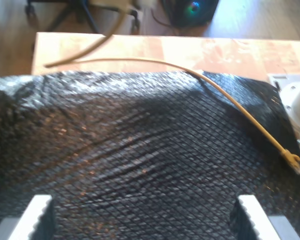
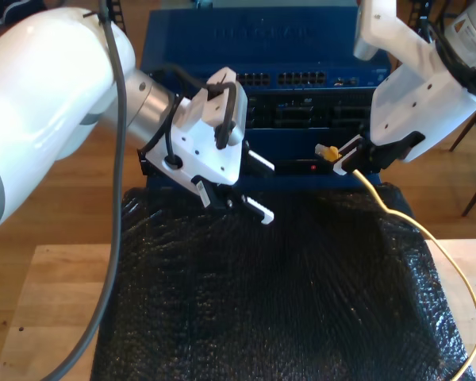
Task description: Grab the cable and plug it in
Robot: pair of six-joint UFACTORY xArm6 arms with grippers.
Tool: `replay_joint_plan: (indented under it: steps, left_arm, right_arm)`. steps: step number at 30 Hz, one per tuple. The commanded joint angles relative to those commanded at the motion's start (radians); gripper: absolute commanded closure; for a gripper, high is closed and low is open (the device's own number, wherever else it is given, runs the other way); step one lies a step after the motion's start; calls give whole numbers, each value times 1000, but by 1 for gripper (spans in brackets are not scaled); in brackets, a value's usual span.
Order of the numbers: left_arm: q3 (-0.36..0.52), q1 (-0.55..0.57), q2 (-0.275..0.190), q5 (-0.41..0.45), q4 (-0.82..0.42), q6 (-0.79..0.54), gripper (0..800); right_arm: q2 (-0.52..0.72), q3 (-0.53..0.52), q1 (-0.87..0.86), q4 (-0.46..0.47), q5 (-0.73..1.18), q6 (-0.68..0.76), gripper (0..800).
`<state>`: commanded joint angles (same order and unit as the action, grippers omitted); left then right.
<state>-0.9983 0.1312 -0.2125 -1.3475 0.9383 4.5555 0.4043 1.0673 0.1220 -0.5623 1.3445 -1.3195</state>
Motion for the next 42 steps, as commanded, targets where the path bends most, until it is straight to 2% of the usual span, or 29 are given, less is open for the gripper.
replay_joint_plan:
  steps: [5, 42]
  left_arm:
    - [-11, 15, -2, -8, 5, -2, 0]
    - [-17, 6, -29, -54, 41, -9, 2]
  right_arm:
    - [12, 0, -2, -41, 18, -11, 796]
    - [3, -44, 11, -49, 14, -28, 796]
